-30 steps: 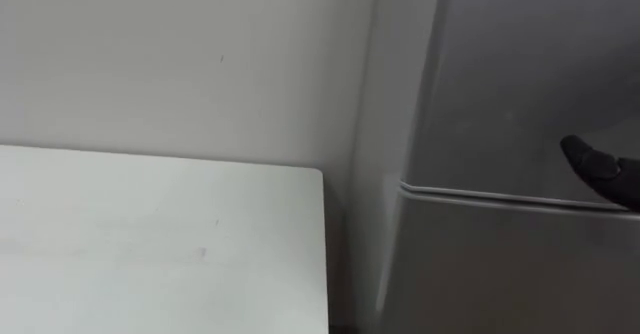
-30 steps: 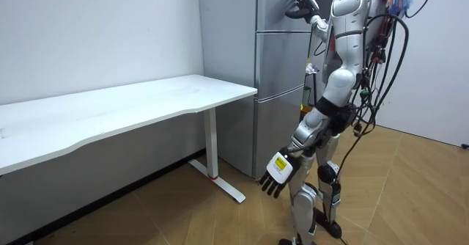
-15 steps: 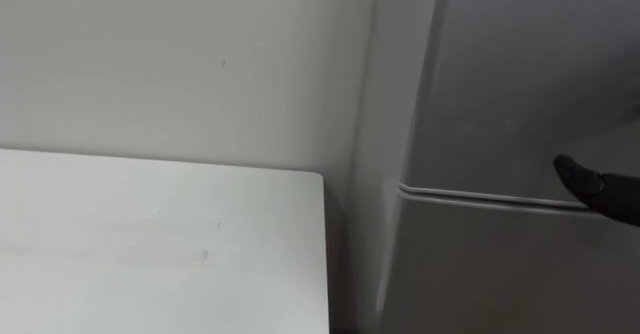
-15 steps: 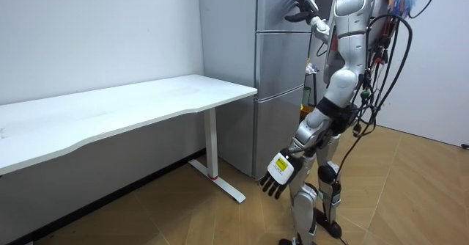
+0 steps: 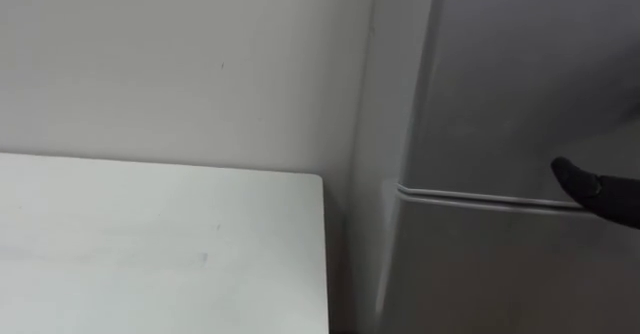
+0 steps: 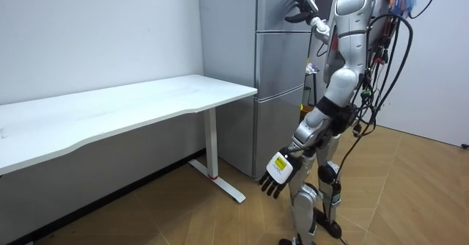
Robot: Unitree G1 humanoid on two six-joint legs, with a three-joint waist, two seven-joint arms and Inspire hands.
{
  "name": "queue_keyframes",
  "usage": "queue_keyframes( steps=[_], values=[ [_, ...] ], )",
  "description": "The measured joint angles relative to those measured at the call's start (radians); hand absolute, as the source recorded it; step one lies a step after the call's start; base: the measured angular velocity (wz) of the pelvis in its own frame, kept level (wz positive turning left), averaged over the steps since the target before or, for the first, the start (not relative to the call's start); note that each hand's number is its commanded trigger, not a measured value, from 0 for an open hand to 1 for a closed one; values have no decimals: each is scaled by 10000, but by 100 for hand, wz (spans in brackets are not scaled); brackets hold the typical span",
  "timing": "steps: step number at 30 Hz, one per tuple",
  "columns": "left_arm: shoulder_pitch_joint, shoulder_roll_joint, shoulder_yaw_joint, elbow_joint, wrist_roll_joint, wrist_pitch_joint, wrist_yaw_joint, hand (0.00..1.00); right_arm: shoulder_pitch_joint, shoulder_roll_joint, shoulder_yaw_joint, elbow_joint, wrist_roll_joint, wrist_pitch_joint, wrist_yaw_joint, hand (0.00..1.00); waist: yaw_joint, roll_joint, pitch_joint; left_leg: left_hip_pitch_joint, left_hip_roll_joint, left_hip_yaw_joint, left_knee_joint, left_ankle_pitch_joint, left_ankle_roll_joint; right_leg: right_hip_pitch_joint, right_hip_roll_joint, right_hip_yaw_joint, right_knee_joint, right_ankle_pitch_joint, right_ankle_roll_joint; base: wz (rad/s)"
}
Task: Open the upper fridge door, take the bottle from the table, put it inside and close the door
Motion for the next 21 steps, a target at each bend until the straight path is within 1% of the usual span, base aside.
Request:
queue_keyframes(
  steps=[2, 6, 9, 12, 13, 15, 17, 18, 20, 21],
  values=[
    [46, 31, 12, -107, -7, -47, 0, 0, 2, 0, 6, 2, 32, 14, -117, 0, -6, -66, 18, -11, -2, 0, 11, 0, 0, 0, -2, 1, 0, 0, 0, 0],
    [98, 42, 11, -81, -26, -71, -41, 0, 56, -5, -32, -1, 32, 49, -306, 0, -75, -137, 10, -78, -19, -71, 33, -11, 15, -15, -3, -35, -84, 0, 11, 4],
    [102, 39, 20, 9, -33, -122, -83, 0, 165, -5, -170, -248, 292, 20, -325, 0, -255, -139, -3, -181, -48, -200, 67, -13, 22, -55, -22, -173, -79, 14, 28, 13],
    [126, 24, 72, 212, -31, -142, -85, 0, 225, -6, -491, -453, 554, 29, -311, 0, -326, -99, -15, -191, -52, -248, 48, -10, 28, -59, -27, -240, -75, 14, 29, 6],
    [218, 15, 101, 209, -34, -144, -78, 0, 228, -10, -709, -454, 723, 36, -318, 0, -333, -88, -15, -191, -50, -272, 49, -10, 27, -45, -27, -267, -78, 14, 28, 5],
    [243, -10, 187, 207, -35, -147, -24, 0, 230, -56, -982, -416, 1186, 204, -428, 0, -370, -58, -14, -195, -50, -328, 53, -11, 26, -22, -28, -316, -76, 14, 29, 9],
    [248, -61, 323, 204, -17, -158, -16, 0, 265, -56, -1372, -333, 1749, 470, -613, 0, -509, -6, -22, -246, -57, -379, 51, -11, 26, -55, -38, -384, -67, 12, 31, 8],
    [261, -81, 365, 204, -15, -159, -16, 0, 298, -56, -1474, -335, 1884, 495, -657, 0, -547, -11, -39, -248, -57, -377, 50, -11, 26, -58, -40, -387, -67, 12, 32, 0],
    [347, -86, 448, 204, -21, -159, -16, 0, 614, -62, -1877, -336, 2342, 541, -936, 0, -570, 108, -43, -230, -54, -347, 23, -11, 25, -64, -43, -391, -59, 8, 36, -2],
    [401, -88, 475, 199, -26, -160, -16, 0, 708, -63, -1963, -336, 2482, 557, -1015, 0, -572, 123, -39, -219, -54, -337, 15, -11, 25, -64, -42, -381, -57, 7, 38, -5]
  ],
)
